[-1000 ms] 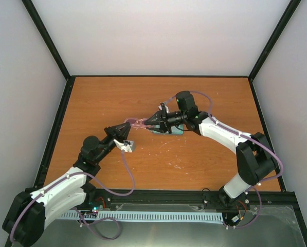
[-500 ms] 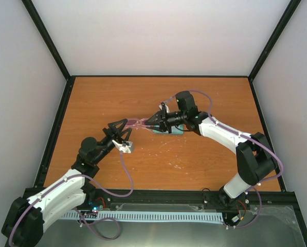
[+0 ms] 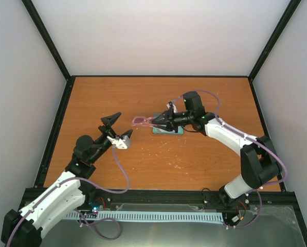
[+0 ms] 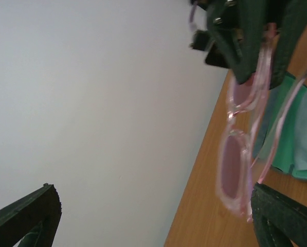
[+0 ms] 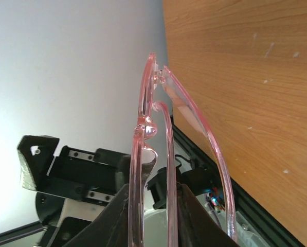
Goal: Organize the sunglasses
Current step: Place the glasses cleaning cloth in the sunglasses case.
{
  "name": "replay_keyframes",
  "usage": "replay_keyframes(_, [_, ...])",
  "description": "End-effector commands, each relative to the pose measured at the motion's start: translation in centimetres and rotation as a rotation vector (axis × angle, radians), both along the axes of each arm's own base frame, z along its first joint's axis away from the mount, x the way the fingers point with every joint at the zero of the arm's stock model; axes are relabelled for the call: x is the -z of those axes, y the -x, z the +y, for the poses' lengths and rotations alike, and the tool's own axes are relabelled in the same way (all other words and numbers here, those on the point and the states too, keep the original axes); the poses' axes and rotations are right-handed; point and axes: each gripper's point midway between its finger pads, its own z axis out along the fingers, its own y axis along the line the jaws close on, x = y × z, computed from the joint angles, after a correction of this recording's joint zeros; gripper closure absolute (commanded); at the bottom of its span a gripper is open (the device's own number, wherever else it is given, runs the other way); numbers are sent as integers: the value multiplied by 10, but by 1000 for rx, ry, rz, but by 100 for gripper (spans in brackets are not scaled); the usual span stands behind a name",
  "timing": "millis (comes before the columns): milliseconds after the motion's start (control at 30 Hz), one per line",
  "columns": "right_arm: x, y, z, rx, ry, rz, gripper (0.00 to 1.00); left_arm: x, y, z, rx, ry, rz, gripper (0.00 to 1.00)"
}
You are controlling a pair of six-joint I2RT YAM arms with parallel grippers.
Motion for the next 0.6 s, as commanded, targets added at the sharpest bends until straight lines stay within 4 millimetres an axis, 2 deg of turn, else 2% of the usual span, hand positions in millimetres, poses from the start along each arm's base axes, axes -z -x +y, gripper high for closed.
replay_keyframes(0, [1,3,-24,17,9,-40,81,-9,-5,5,-41,112,131,0])
replay_keyframes(367, [37,3,-75,-19,174,-87,80,13,-19,12,-121,126,233,0])
replay_keyframes(567, [53,-8,-92,-53,289,-121,80,20,-23,12,-134,128,261,0])
